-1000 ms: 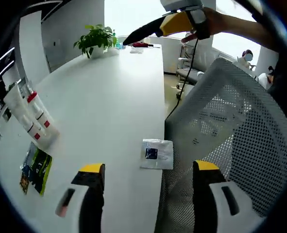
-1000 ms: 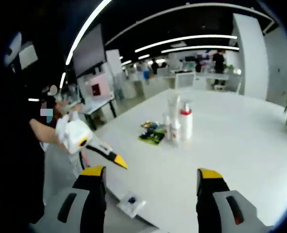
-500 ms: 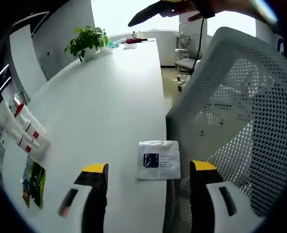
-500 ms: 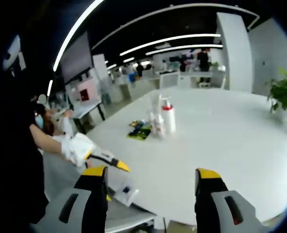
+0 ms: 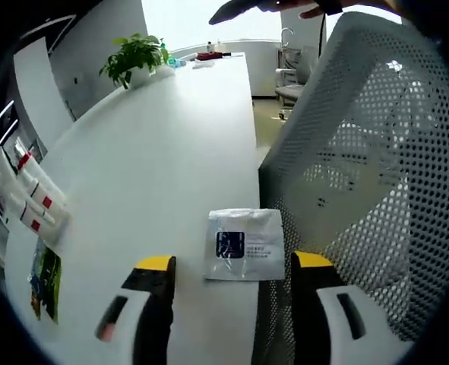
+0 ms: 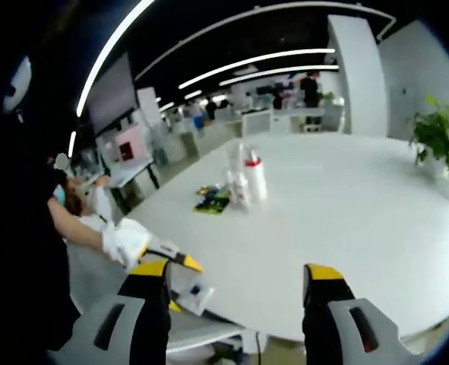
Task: Arrange the skincare products in the storage area until every visible bottle or jar stands upright without overlapping.
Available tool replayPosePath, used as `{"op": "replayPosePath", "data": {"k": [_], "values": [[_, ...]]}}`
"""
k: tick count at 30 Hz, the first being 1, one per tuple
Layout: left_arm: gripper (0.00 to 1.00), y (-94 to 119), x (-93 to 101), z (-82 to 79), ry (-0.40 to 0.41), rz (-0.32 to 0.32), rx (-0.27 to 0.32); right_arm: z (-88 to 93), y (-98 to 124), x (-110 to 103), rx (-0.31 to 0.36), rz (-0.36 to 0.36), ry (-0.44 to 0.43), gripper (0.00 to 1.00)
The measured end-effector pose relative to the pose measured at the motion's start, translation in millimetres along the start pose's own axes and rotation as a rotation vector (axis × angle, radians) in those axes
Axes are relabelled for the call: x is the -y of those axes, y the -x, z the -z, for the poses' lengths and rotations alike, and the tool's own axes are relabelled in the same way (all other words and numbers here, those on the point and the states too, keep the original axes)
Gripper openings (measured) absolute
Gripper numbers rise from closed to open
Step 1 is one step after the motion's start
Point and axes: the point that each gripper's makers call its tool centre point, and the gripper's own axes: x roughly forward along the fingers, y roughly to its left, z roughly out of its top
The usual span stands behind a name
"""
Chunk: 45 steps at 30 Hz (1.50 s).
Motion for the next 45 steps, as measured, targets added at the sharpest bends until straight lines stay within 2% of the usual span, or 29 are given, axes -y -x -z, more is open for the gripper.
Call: {"op": "replayPosePath", "data": {"k": [8,13,18,25,29,31,33,38,41,45], "values": [[0.58,-3,-1.2,-2.9,-0.029,-0.038,0.013,-0.4,0,0,0.002,-0.005,-0.004,0.71],[0.47,-2,-7.1,-3.1,-0.064,-0.067,0.014,2.3,0,0,-0.002,-0.002,-0.01,0.7],[0.48,-3,-9.5,-4.5,-0.071,-0.069,0.017,4.5,1,0,-0.006,0.001,-0.013,0.69],[0.47,-1,-12.0,-6.3,-0.027,-0.07,0.027,5.7,-2,0,-0.008,-0.007,-0.018,0.69],[0.47,6,-17.0,-12.5,0.039,-0.077,0.051,2.8,-9,-5,0.011,-0.036,-0.046,0.69],[0.47,13,-24.9,-17.5,0.047,-0.102,0.07,-2.1,-15,-9,0.035,-0.064,-0.078,0.68],[0.47,20,-34.3,-22.7,0.099,-0.127,0.096,-2.7,-24,-13,0.025,-0.083,-0.087,0.68],[0.47,44,-60.1,-35.5,0.126,-0.207,0.144,-12.6,-47,-29,0.015,-0.153,-0.106,0.66],[0.47,69,-81.9,-46.3,0.142,-0.284,0.18,-22.7,-62,-39,0.014,-0.196,-0.128,0.62],[0.47,102,-104.7,-61.3,0.137,-0.379,0.233,-49.0,-82,-59,0.073,-0.293,-0.193,0.6]]}}
